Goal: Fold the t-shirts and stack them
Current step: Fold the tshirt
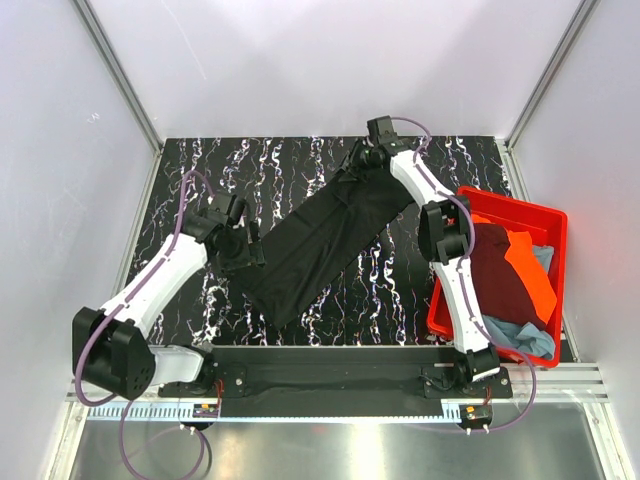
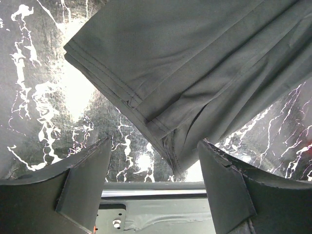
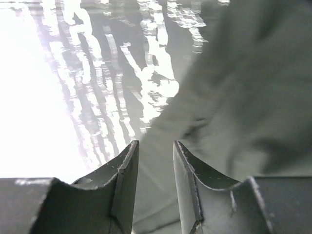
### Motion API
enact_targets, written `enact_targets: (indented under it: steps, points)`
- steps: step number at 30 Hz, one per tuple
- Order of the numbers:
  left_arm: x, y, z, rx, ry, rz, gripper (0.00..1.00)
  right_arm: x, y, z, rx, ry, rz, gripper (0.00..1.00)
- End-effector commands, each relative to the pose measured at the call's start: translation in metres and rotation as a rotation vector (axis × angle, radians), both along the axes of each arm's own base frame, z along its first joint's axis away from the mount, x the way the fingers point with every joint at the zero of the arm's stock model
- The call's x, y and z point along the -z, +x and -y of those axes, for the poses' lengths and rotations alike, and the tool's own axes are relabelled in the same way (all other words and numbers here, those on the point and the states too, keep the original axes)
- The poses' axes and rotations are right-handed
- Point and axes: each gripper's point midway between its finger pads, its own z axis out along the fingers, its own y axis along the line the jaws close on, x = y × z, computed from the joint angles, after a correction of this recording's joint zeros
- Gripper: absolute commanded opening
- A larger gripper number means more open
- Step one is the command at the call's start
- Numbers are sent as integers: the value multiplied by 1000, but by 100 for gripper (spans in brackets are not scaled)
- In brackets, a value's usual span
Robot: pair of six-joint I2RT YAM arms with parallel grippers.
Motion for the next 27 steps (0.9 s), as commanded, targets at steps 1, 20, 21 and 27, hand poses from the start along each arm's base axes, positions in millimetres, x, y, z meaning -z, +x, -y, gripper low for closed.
enact_targets:
  steps: [1, 20, 21, 27]
  points:
    - [-4, 4, 2, 0, -29, 38, 77, -36, 16, -18, -4, 110, 59, 42]
    - [40, 68, 40, 385, 242, -71, 99, -42, -109, 99, -48, -461, -88, 76]
    - [45, 68, 42, 403, 262, -79, 99, -40, -108, 99, -39, -464, -99, 76]
    - [73, 64, 43, 476, 340, -116, 99, -34, -81, 79, 58, -472, -75, 80]
